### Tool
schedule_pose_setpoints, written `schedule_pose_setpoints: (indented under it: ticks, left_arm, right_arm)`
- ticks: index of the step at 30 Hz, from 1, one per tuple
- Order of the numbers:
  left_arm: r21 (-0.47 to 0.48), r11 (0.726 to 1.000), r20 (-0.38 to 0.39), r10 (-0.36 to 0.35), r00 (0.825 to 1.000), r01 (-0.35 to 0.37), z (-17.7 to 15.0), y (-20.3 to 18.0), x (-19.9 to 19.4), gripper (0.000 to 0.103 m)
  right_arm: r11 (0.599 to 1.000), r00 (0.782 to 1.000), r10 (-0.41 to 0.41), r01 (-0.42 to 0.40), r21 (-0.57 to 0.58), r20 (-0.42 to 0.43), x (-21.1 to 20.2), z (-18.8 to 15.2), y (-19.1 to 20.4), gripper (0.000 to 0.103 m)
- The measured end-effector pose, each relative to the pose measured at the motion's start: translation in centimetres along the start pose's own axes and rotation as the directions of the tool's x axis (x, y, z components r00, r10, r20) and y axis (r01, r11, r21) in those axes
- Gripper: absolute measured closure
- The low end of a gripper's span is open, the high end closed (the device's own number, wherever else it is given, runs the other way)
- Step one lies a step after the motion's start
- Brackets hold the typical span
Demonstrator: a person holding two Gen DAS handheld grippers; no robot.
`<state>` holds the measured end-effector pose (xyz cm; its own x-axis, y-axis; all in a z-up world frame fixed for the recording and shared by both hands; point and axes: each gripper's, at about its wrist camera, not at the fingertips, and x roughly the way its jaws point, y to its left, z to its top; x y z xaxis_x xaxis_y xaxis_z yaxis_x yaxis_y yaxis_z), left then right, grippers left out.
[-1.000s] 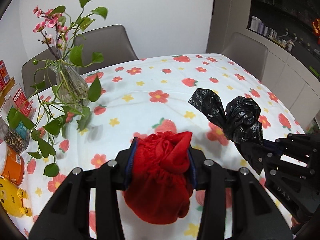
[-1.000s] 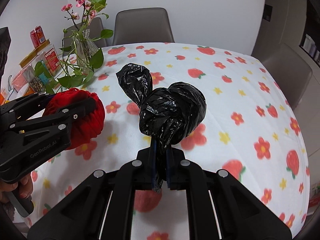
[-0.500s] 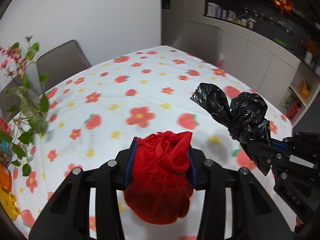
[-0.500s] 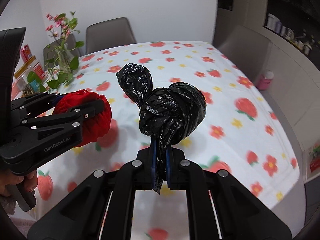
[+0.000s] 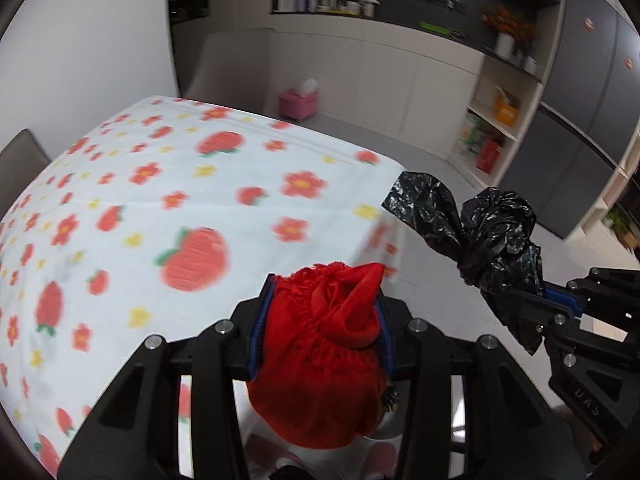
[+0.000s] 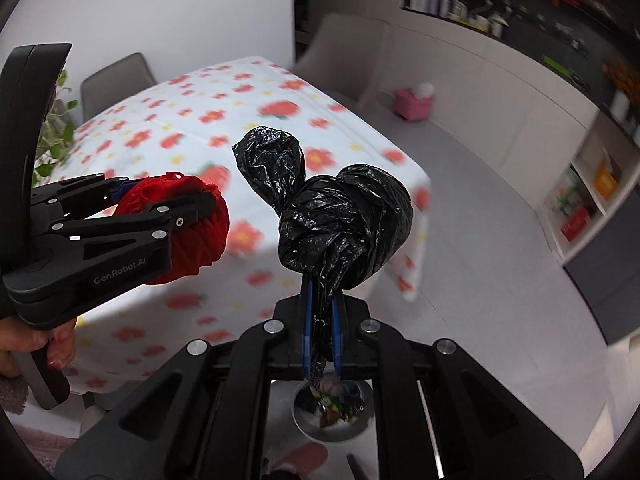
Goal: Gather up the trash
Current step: 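Carry the black bag and red item off the table over the grey bin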
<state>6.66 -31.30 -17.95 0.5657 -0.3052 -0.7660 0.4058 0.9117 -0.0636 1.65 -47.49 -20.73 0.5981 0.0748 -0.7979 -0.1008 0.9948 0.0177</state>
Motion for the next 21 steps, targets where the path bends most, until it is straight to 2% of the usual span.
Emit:
schedule_pose_setpoints:
  ticks: [3, 9, 14, 21]
  left_arm:
    - [0.055, 0.998, -0.032, -0.042, 0.999, 0.044, -1.4, -3.9, 1.4, 0.06]
    - [0.117, 0.987, -0.123, -0.097, 0.988, 0.111, -4.5, -8.5, 4.6, 0.06]
    - [0.159, 0.972, -0.217, -0.136, 0.967, 0.172, -7.7, -10.1, 8.2, 0.06]
    - [0.227, 0.944, -0.327, -0.159, 0.932, 0.241, -12.5, -11.0, 13.8, 0.06]
  right_arm:
    - [0.998, 0.999, -0.028, 0.03, 0.048, -0.023, -0.3, -2.8, -2.4, 0.096]
    - [0.987, 0.994, -0.058, 0.072, 0.145, -0.093, 1.0, -8.1, -5.1, 0.096]
    - [0.968, 0.985, -0.073, 0.108, 0.228, -0.157, 2.9, -12.7, -6.5, 0.096]
    - [0.921, 0.964, -0.061, 0.154, 0.357, -0.259, 7.9, -18.8, -6.0, 0.096]
